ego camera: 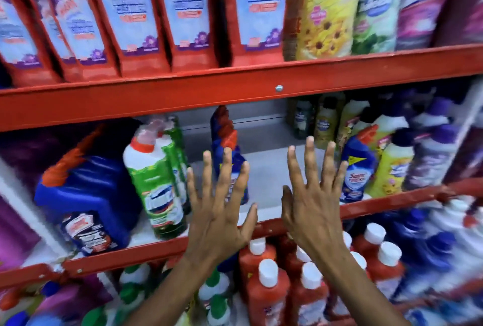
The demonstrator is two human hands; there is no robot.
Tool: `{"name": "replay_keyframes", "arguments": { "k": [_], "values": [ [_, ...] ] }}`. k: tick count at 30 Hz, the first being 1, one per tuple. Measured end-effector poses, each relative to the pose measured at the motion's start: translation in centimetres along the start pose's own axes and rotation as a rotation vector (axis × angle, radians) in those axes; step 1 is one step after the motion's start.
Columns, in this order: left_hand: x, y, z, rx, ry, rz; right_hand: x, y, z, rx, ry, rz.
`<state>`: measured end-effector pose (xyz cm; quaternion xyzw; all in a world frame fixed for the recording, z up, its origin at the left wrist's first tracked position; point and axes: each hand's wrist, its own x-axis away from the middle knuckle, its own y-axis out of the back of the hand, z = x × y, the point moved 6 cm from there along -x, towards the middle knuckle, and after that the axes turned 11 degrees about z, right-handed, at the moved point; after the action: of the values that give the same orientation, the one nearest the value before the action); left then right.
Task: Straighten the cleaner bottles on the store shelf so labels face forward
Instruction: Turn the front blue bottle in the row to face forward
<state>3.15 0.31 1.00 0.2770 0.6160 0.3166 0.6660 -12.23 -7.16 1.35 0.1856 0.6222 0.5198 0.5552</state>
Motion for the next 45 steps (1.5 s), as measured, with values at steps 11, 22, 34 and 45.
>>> {"name": "replay_keyframes", "arguments": {
  "k": [11,22,34,45],
  "values": [
    [-6.1,-7.8,-10.1,0.155,-0.153,0.193,0.2,-1.8,-13.0,-0.285,-0.16,0.047],
    [-10.2,-13.8,-14.7,0.951,0.222,0.394,-1.7,-4.6,-18.7,-0.776,-0.195,0.138],
    [-1.9,-5.3,-3.9,0.981,0.373,-0.067,-1.2,-3.4,-5.0,-0.98,0.026,0.168],
    [4.5,-5.1,5.0,0.859,0.577,-0.07,-1.0,-7.7,4.8,-0.963,0.135,0.319]
  ]
}}
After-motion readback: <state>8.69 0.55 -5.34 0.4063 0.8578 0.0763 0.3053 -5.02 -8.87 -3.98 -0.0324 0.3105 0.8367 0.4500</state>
